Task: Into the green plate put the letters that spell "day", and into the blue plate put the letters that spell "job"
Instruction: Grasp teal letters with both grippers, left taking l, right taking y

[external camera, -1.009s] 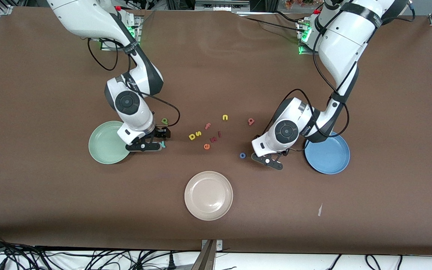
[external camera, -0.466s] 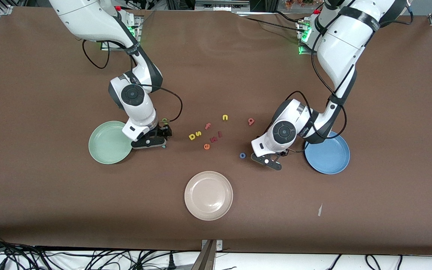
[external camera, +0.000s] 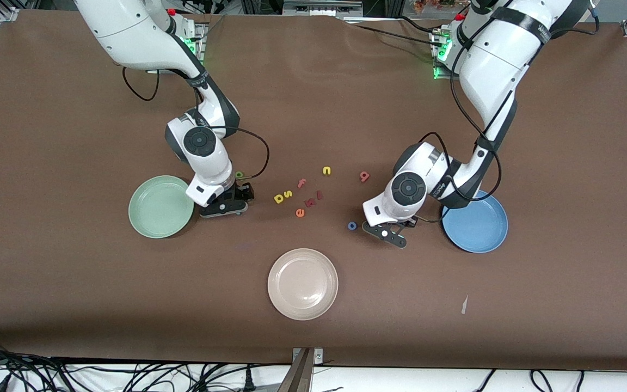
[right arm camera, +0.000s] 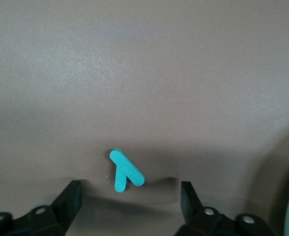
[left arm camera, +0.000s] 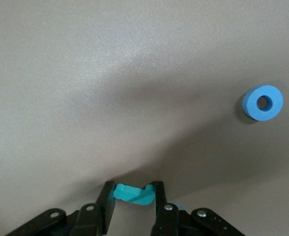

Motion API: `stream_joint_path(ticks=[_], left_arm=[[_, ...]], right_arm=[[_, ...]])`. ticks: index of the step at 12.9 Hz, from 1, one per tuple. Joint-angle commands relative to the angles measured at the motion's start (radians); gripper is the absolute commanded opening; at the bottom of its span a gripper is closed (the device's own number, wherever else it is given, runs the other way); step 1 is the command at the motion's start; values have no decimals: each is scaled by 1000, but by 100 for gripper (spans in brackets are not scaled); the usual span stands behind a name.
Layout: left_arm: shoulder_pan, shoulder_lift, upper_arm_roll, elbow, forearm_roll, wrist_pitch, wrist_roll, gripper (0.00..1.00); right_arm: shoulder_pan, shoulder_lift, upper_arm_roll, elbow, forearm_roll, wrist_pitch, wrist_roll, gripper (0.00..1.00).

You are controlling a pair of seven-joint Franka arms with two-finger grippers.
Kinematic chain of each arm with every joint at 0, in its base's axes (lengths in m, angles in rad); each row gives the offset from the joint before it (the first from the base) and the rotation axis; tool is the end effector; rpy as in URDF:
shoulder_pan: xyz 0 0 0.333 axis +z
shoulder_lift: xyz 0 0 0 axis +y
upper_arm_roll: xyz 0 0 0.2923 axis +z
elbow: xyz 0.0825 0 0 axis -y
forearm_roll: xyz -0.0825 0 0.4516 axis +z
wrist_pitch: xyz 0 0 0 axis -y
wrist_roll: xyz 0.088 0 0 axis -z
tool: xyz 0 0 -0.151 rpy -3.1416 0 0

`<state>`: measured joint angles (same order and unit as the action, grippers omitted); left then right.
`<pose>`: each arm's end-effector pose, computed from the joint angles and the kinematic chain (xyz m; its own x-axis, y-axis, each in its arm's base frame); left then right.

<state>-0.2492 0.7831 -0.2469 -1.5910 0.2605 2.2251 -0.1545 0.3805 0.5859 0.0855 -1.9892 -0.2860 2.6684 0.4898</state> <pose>0.6326 -0.3195 0.0654 0.8933 -0.4344 -0.1151 -0.4403 -0.8974 -0.0304 0.5726 0.2955 0.0533 0.9698 0.2083 0.1269 0.2031 -0.9777 0.0528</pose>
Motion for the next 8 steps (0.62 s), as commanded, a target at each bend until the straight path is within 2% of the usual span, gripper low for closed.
stream_joint_path(ticks=[1, 2, 4, 6, 8], left_arm=[[-4, -2, 11, 5, 37, 1, -8, 17], [-4, -20, 12, 5, 37, -10, -7, 17], [10, -77, 11, 12, 37, -112, -2, 18], [19, -123, 17, 11, 37, -194, 3, 18], [59, -157, 15, 8, 40, -258, 22, 19]], right_arm=[[5, 2, -1, 0, -16, 16, -5, 83], [5, 2, -1, 0, -16, 16, -7, 77], [5, 3, -1, 0, -16, 16, -8, 64], [5, 2, -1, 0, -18, 21, -10, 58], [5, 3, -1, 0, -18, 25, -11, 58]])
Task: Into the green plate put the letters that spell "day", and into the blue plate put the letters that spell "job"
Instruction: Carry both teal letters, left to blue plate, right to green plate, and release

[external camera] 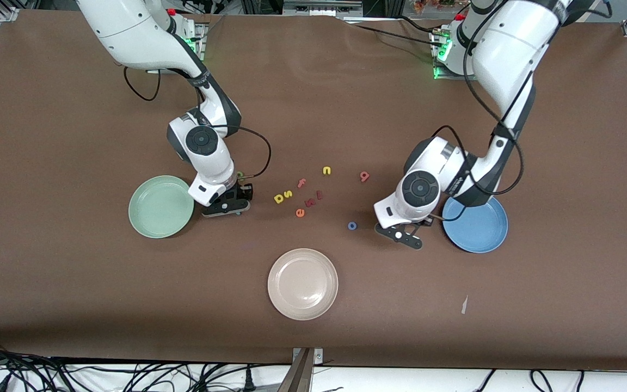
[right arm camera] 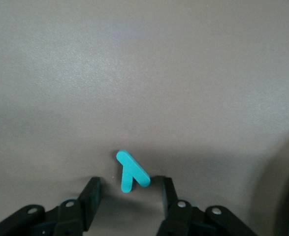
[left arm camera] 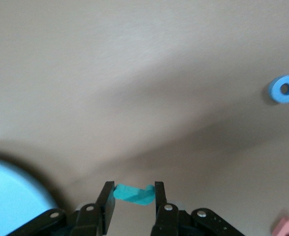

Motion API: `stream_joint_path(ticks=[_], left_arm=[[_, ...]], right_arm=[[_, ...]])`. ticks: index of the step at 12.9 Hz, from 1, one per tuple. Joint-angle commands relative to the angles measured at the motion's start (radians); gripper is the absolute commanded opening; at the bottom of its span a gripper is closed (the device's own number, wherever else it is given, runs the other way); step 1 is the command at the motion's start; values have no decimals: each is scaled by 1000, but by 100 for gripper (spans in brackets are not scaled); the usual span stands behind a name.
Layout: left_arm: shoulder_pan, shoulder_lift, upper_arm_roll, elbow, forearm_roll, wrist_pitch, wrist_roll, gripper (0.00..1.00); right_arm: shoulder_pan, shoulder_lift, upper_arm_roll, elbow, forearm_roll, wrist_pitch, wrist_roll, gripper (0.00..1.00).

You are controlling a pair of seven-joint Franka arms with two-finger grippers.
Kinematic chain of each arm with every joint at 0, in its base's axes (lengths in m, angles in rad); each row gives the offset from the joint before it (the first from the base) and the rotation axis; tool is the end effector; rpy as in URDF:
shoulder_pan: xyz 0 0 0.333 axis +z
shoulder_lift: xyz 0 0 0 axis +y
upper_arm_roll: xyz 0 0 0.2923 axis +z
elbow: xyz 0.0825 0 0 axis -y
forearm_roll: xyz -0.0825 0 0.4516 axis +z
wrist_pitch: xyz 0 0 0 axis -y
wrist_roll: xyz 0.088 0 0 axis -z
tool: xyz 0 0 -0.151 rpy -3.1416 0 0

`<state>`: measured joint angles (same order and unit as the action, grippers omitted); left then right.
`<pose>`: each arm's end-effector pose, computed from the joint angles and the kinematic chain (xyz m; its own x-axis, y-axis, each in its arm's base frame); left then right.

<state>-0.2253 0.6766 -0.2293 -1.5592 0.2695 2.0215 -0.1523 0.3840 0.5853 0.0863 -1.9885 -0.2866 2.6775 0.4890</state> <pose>0.6539 -0.2823 0.1395 0.9062 -0.3823 -0.1806 -0.4038 -0.9093 -0.1008 0.5727 0.2992 0.0549 0.9674 0.2137 0.1361 0.2089 -0.9767 0.0483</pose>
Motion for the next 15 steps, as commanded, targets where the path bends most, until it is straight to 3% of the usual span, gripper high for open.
stream_joint_path(ticks=[1, 6, 12, 14, 15], left_arm=[[67, -72, -5, -27, 30, -94, 69, 19], [190, -91, -9, -33, 28, -147, 258, 19], [273, 24, -9, -39, 28, -78, 266, 25], [270, 26, -9, -44, 28, -75, 266, 37], [268, 35, -9, -42, 22, -75, 264, 61]], right_arm=[[1, 4, -2, -1, -17, 18, -12, 58], [1, 7, -3, 2, -17, 22, -12, 53], [-1, 5, -5, 2, -17, 22, -13, 39], [-1, 4, -7, 2, -14, 22, -26, 30], [-1, 4, -7, 2, -12, 22, -27, 26]])
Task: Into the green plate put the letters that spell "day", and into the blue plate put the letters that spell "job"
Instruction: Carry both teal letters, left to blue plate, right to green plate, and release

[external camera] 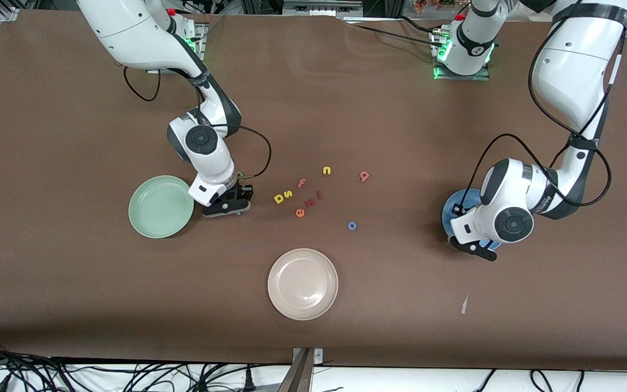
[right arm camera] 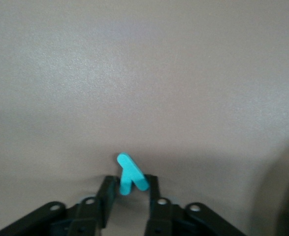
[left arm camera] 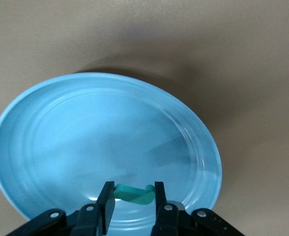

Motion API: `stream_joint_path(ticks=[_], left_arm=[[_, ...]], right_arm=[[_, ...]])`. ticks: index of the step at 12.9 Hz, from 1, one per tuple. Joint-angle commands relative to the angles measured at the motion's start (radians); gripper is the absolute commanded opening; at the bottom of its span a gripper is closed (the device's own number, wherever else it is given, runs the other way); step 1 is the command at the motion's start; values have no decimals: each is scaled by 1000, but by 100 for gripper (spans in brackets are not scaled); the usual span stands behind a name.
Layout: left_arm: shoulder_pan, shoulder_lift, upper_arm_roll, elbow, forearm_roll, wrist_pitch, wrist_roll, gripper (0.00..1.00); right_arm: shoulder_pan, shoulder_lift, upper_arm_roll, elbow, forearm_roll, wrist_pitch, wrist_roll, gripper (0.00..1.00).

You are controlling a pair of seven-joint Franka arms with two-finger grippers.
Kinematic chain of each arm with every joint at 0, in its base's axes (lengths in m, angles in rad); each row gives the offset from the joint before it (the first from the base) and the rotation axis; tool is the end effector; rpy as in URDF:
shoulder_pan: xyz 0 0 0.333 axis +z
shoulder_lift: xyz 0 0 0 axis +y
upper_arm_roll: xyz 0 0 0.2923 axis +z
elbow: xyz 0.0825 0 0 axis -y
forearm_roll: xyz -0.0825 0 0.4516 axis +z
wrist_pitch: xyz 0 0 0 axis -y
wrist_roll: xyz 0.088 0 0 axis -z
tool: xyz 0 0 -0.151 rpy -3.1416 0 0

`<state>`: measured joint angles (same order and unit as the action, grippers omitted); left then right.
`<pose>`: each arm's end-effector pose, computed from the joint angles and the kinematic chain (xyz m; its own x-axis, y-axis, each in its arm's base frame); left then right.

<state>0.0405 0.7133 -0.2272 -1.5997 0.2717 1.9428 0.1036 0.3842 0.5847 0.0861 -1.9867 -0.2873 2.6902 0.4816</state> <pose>0.6687 -0.0955 0.0929 0.8635 -0.3677 -0.3454 -0.3985 -0.9169 -0.0203 0.5749 0.3008 0.0574 0.9637 0.2215 0.1494 0.2174 -0.9751 0.0434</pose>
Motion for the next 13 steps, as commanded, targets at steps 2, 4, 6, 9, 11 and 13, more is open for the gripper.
stream_joint_path(ticks=[2, 4, 6, 9, 11, 13], left_arm=[[7, 0, -11, 1, 14, 2, 8, 100], [-5, -8, -14, 7, 11, -7, 8, 100], [-7, -32, -44, 14, 9, -10, 2, 100], [-2, -61, -111, 17, 8, -10, -8, 100], [-2, -67, -165, 17, 7, -10, -75, 100], [-7, -67, -204, 23, 9, 2, -155, 100]], right_arm=[[-2, 3, -6, 0, -10, 10, -20, 24], [-2, -2, -8, 0, -10, 8, -21, 22], [-11, -32, -9, 0, -4, 4, -52, 22], [-69, -123, -8, -23, -6, -85, -148, 22], [-112, -192, -6, -64, -4, -131, -236, 23], [-166, -271, -6, -145, -4, -153, -302, 24]])
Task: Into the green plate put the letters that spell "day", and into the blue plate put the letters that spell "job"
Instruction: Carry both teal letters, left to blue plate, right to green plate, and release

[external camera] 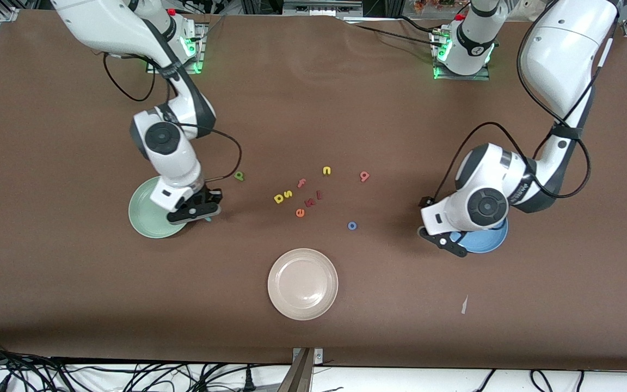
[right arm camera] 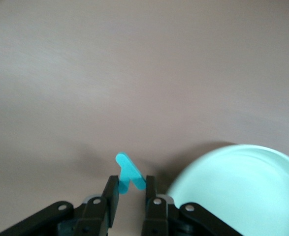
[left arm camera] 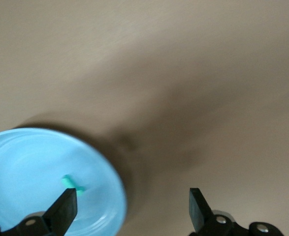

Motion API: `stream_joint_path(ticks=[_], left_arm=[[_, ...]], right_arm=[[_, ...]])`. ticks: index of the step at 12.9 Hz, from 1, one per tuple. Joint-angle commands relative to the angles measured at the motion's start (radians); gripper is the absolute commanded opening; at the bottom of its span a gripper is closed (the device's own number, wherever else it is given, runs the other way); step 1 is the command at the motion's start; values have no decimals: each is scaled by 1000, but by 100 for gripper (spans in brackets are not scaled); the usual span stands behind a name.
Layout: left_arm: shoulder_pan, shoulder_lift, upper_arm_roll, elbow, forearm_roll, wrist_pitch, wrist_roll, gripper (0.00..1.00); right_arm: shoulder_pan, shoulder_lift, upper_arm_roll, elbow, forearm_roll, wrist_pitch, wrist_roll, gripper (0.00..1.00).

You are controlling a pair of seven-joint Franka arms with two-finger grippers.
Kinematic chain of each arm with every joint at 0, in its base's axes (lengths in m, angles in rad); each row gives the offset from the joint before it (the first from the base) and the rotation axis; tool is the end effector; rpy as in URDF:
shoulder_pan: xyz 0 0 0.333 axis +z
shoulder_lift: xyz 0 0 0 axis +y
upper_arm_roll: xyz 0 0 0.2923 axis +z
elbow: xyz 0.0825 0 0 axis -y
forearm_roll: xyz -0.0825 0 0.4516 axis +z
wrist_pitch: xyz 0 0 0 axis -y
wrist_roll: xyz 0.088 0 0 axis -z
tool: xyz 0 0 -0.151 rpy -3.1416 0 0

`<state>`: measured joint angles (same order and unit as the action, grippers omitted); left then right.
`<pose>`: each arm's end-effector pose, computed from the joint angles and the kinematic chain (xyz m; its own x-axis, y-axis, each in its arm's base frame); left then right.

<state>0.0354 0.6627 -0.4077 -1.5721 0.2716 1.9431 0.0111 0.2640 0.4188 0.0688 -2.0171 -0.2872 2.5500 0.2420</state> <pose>0.6685 -0.2158 0.1593 0.8696 -0.4384 -0.2270 -0.4445 -0.8954 0.0262 0.6196 0.2125 0.1371 0.9402 0.3132 0.1339 0.2968 -0.9462 0.1287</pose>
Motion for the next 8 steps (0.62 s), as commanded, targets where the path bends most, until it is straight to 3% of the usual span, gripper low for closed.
stream_joint_path(ticks=[1, 5, 7, 8], left_arm=[[-15, -9, -26, 35, 8, 3, -103, 100], [-92, 57, -26, 144, 6, 55, -340, 100], [-130, 98, -26, 147, 6, 135, -509, 100], [-162, 126, -26, 158, 6, 176, -621, 100]], right_arm=[[-77, -144, 11, -162, -4, -13, -105, 24], [-155, -183, 9, -247, -3, -17, -173, 34], [-154, -190, 11, -244, -3, -22, -165, 50], [-152, -193, 16, -241, 0, -22, -158, 53]])
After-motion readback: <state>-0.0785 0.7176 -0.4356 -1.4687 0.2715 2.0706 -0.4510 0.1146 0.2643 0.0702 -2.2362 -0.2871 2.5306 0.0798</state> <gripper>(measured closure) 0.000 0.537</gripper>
